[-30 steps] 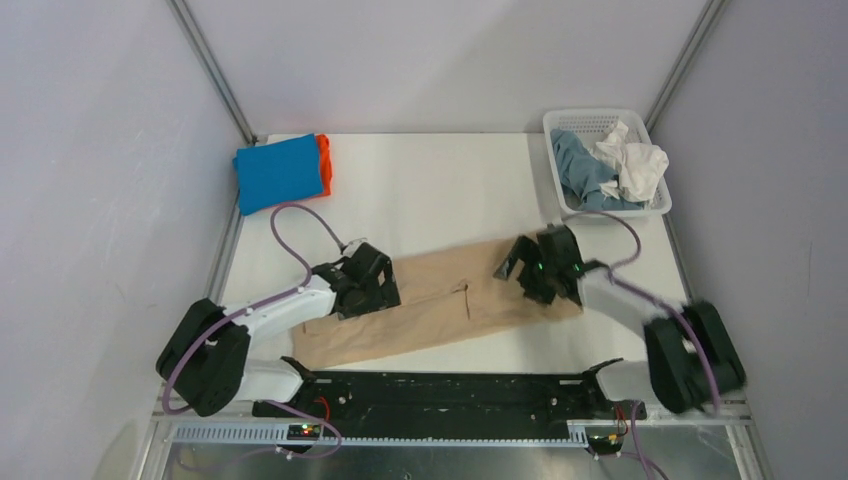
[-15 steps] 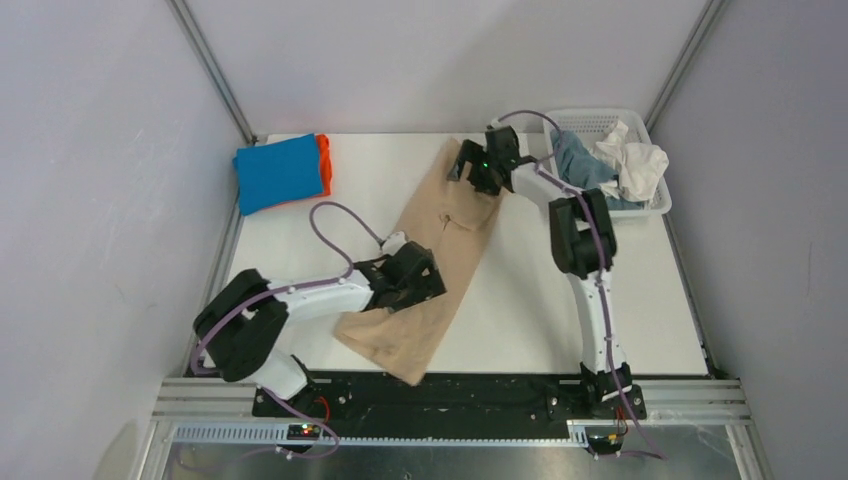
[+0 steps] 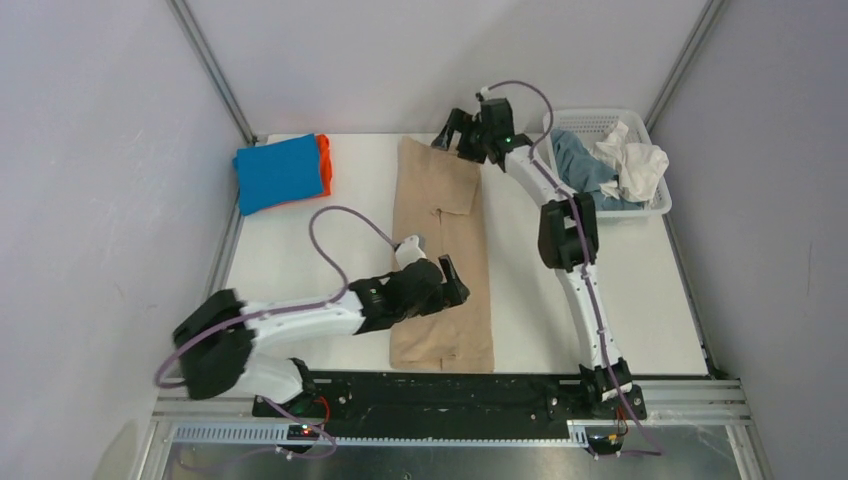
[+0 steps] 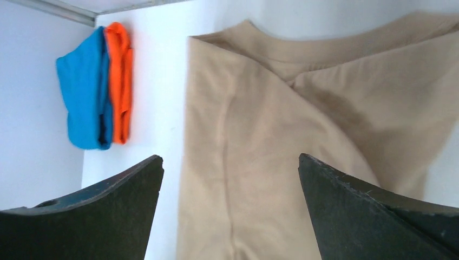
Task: Fold and stack the t-shirts
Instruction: Rotate the tshirt 90 degrees, then grab the bottom of the folded rectangular tshirt with both arms, then fold the folded rectangular tshirt in 1/3 of the way
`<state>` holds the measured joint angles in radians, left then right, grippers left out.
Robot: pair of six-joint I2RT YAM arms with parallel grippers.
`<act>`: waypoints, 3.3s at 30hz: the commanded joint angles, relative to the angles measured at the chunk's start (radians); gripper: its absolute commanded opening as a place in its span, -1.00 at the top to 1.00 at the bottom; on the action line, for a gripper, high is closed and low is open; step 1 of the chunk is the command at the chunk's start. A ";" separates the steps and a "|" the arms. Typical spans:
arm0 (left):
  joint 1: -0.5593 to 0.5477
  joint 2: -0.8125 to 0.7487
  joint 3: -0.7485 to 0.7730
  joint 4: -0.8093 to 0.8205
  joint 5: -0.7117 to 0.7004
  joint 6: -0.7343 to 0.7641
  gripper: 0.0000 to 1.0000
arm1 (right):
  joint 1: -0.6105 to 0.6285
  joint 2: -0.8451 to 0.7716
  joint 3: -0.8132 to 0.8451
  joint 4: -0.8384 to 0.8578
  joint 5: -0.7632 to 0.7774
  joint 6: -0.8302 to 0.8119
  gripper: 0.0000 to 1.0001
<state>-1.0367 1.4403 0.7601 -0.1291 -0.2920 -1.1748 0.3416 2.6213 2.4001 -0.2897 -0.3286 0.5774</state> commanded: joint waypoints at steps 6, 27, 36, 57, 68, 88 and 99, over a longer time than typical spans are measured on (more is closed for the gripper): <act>-0.025 -0.368 -0.075 -0.226 -0.178 0.191 -0.99 | 0.023 -0.722 -0.385 -0.165 0.100 -0.271 -0.99; -0.073 -0.457 -0.361 -0.319 0.102 0.098 -0.46 | 0.621 -1.729 -1.863 -0.167 0.322 0.231 -0.88; -0.123 -0.383 -0.370 -0.305 0.107 0.049 0.57 | 0.797 -1.646 -1.973 -0.096 0.461 0.449 -0.40; -0.210 -0.609 -0.419 -0.315 0.141 0.007 1.00 | 1.147 -1.706 -1.994 -0.218 0.661 0.736 1.00; 0.002 -0.502 -0.188 -0.317 0.020 0.194 1.00 | 0.780 -1.752 -1.937 0.019 0.518 0.334 1.00; 0.429 0.074 0.363 -0.302 0.066 0.504 0.99 | 0.231 -1.261 -1.574 0.340 0.233 0.010 1.00; 0.547 0.299 0.508 -0.288 0.184 0.580 0.79 | 0.138 -1.034 -1.446 0.411 0.175 -0.005 1.00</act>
<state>-0.5121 1.6844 1.2015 -0.4370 -0.1604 -0.6498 0.5011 1.5410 0.8955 0.0505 -0.1295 0.5945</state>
